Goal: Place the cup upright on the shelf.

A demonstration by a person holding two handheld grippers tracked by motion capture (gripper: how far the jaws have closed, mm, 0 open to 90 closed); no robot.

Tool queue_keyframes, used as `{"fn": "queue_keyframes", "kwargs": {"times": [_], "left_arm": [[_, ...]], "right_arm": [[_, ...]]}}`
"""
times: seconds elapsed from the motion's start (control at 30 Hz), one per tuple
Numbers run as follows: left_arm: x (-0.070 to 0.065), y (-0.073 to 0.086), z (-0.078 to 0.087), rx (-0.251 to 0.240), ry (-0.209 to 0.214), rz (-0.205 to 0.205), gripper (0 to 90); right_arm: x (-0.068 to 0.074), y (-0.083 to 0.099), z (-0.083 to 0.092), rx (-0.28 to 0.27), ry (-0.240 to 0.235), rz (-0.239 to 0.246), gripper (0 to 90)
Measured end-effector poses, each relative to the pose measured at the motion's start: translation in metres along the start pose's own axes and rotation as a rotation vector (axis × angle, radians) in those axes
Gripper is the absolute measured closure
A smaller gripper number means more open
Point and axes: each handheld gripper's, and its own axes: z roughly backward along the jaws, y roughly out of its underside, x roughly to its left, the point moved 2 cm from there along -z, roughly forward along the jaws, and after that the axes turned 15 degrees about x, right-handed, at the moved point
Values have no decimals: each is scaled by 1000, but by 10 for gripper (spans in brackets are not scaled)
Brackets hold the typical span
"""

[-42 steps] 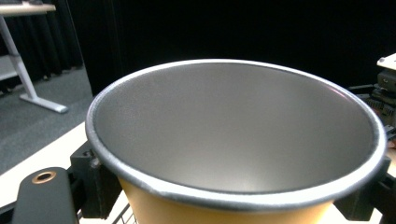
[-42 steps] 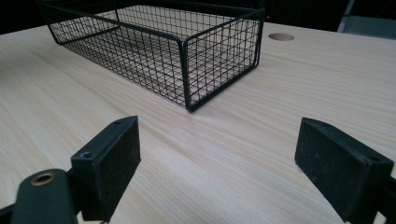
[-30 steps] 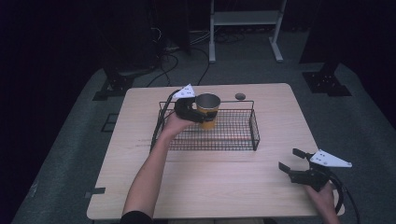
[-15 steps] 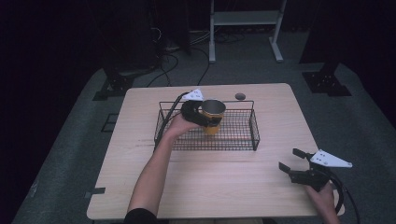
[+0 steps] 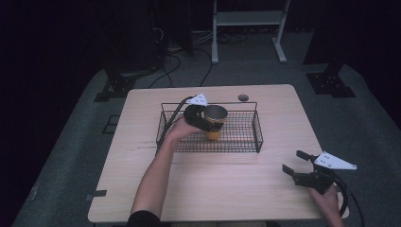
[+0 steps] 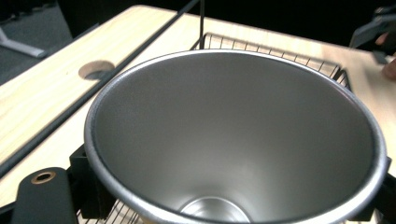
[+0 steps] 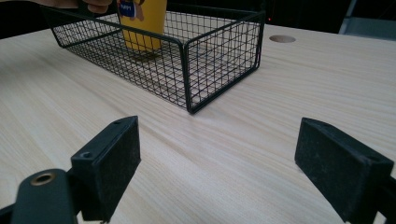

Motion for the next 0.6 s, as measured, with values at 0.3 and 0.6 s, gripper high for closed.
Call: {"fn": "queue_keyframes", "kwargs": {"times": [0.3,0.6], "left_arm": [[2,6,-4,70,-47,-10,134],[2,8,-2,98,-71,-22,133]], "right_arm": [[0,0,0,0,0,3,132],[0,0,0,0,0,3,132]]}}
